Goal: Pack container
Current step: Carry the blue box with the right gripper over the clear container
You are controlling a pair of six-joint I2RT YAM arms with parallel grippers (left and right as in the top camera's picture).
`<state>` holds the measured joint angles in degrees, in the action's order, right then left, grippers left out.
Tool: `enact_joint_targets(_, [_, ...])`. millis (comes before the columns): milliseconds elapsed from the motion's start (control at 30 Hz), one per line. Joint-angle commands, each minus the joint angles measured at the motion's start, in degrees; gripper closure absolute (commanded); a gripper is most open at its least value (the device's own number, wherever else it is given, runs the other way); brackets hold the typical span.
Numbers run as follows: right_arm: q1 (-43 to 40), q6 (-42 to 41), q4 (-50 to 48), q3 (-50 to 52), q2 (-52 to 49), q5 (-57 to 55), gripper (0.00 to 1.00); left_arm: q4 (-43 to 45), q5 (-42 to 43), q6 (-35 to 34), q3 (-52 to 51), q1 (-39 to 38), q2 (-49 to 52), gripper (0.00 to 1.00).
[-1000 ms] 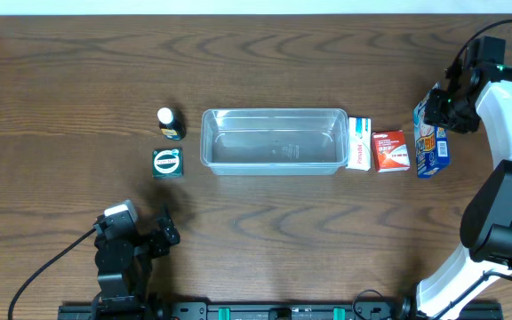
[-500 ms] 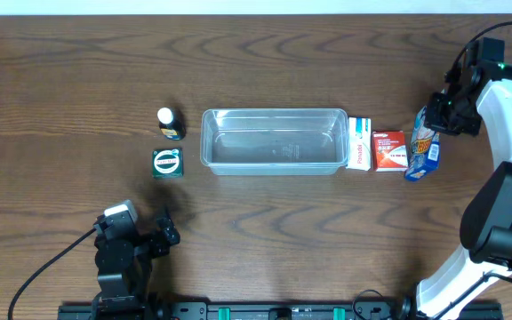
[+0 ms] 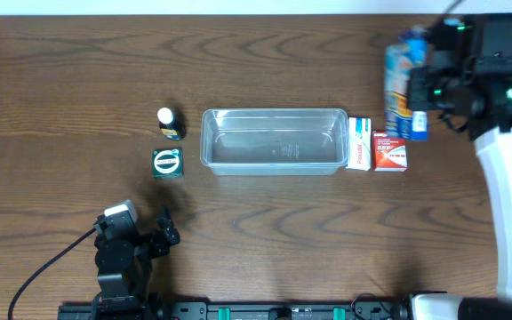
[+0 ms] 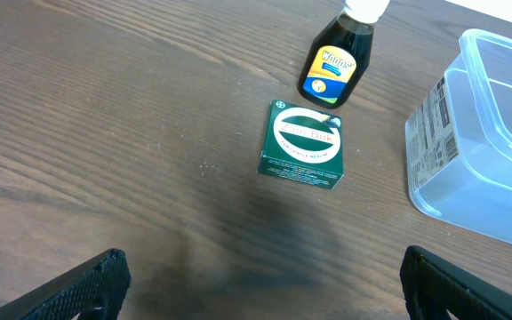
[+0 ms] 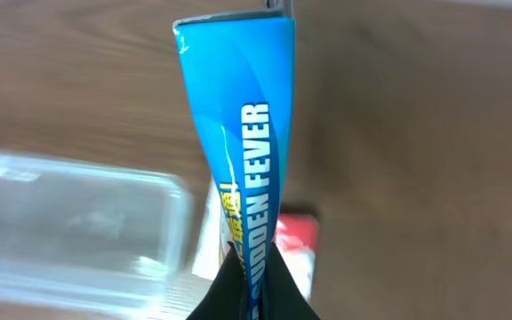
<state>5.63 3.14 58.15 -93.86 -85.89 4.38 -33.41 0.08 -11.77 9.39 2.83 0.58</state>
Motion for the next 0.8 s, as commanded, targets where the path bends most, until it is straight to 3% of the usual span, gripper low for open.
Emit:
enact_joint_targets(0, [6.32,12.26,-1.01,-0.63,-0.35,5.2,0.99,0.04,0.39,0.13,-0.7,-0.28,-0.31,0.02])
enact_joint_targets(300, [20.7,37.31,-5.88,-0.61,-4.98,2.1,0.99,0.04,0.39,0.13,-0.68,-0.28,-0.31,0.02])
enact_joint_targets(467, [24.06,39.34,-9.68,-0.61,-8.55,-3.98,0.99,0.04,0.39,0.13,-0.7,-0.28,-0.31,0.02])
enact_joint_targets(767, [24.65,47.06,-6.45,-0.61,-16.37,-10.43,0.99,0.04,0.39,0.15,-0.7,-0.28,-0.31,0.02])
